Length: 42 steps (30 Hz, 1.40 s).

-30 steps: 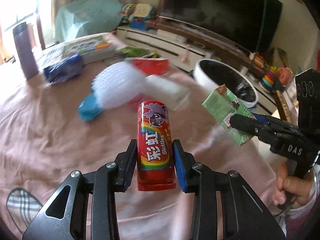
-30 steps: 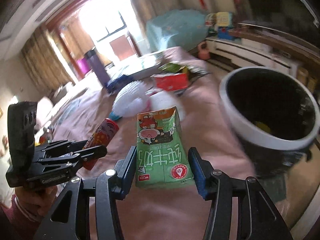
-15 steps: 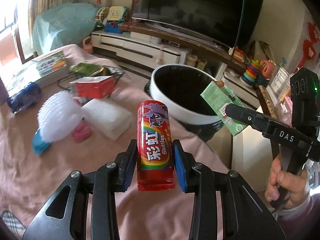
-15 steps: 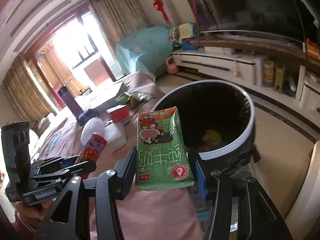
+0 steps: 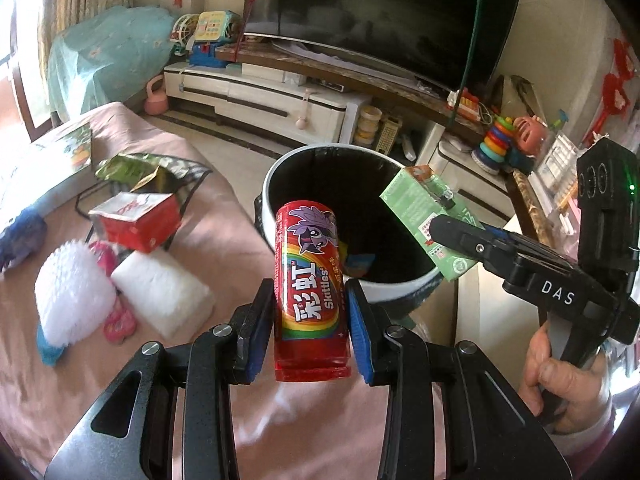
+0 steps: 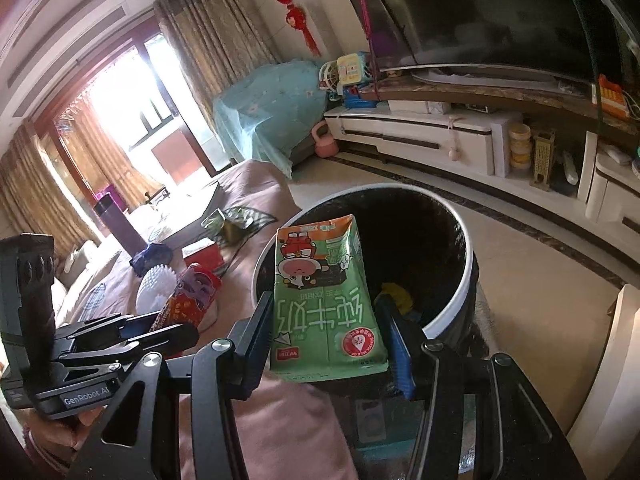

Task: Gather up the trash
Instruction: 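Carry the tube and carton over the black bin and open both tools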

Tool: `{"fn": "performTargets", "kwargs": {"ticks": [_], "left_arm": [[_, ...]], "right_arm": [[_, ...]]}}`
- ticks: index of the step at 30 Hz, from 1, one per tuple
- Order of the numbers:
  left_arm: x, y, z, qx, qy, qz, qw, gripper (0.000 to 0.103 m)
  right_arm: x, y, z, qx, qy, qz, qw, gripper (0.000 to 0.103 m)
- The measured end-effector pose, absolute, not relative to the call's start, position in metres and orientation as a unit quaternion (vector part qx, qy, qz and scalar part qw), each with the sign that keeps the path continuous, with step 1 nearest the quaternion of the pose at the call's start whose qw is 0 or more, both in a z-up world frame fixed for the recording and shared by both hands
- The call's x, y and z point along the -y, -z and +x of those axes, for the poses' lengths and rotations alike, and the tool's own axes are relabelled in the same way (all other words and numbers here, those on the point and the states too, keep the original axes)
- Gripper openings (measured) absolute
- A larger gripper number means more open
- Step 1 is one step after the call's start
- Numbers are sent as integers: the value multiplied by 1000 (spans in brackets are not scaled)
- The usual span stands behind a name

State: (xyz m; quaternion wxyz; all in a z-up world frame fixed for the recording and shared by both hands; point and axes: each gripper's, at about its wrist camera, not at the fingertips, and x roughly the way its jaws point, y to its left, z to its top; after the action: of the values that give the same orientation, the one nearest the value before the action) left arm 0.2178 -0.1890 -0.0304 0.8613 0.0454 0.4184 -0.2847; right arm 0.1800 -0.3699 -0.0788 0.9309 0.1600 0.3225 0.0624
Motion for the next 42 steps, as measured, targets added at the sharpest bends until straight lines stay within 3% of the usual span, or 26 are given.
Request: {"fn": "performTargets", "kwargs": {"ticks": [42], "left_arm": [[255,42,264,-443,283,81,847,34]], "right_arm": [[412,84,223,-352,-42,160,921,51]]}}
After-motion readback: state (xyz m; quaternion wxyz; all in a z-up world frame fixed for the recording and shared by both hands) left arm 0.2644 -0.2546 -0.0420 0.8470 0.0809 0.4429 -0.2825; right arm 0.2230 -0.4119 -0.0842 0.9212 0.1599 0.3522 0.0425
